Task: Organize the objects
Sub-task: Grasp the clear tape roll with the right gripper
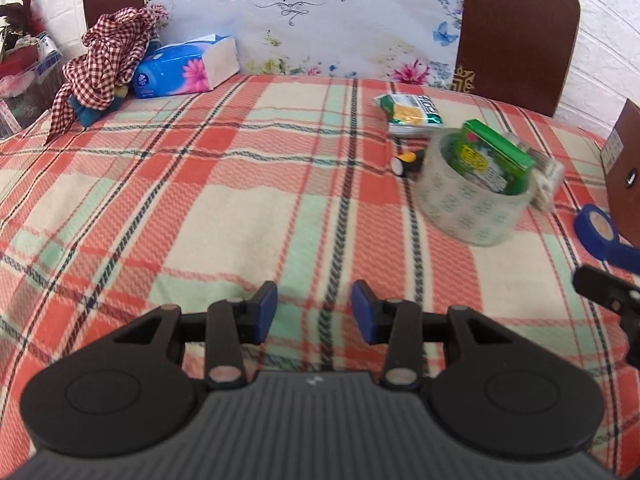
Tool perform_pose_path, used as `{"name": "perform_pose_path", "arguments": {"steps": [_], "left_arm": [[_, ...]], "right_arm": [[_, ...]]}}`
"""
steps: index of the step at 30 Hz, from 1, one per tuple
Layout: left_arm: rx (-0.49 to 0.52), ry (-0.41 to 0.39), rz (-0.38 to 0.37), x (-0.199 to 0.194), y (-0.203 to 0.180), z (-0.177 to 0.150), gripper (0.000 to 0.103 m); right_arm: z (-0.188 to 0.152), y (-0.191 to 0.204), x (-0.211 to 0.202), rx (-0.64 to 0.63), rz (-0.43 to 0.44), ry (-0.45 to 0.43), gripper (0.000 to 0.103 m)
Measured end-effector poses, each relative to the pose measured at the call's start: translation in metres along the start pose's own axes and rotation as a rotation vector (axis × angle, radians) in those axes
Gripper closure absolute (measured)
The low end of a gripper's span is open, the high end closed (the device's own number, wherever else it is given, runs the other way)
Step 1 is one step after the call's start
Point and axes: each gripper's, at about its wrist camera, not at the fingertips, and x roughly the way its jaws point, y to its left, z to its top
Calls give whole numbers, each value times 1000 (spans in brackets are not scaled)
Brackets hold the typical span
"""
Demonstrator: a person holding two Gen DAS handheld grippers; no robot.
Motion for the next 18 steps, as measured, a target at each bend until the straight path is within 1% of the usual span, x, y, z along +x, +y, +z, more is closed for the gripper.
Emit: {"name": "perform_pose_path", "arguments": {"steps": [2,4,5,6,7,8,9,10,11,12,13,14,15,18], "left_arm": [[-1,-1,-7,0,3,0,57],[-3,-1,-17,0,5,0,57],[-6,-1,-22,1,6,0,57],[-9,0,-27,1,7,0,57],[-14,0,-33,1,9,0,57],[-19,0,-37,2,10,0,57],[-22,1,-40,2,11,0,57],[-26,1,-41,1,11,0,57],[-29,1,-41,1,12,0,57],[-34,2,-40,0,12,0,57],[-41,6,-39,-1,13,0,57],[-51,9,-40,-2,14,0,57],[-62,12,-44,-3,16,0,57],[-73,20,-45,-5,18,-1,57]], "right_arm": [[10,19,7,-91,12,-25,49],[20,40,17,-200,7,-38,50],[23,48,24,-257,5,-38,53],[26,56,32,-314,7,-24,59],[27,63,43,-367,1,0,58],[26,70,52,-432,-28,0,59],[24,75,61,-501,-55,13,67],[23,77,68,-539,-66,24,68],[24,76,69,-542,-64,21,72],[28,75,67,-527,-56,30,83],[33,74,59,-509,-45,24,88],[38,75,47,-502,-40,-6,93],[42,78,33,-510,-60,-47,91],[49,77,-16,-467,-54,-126,94]]}}
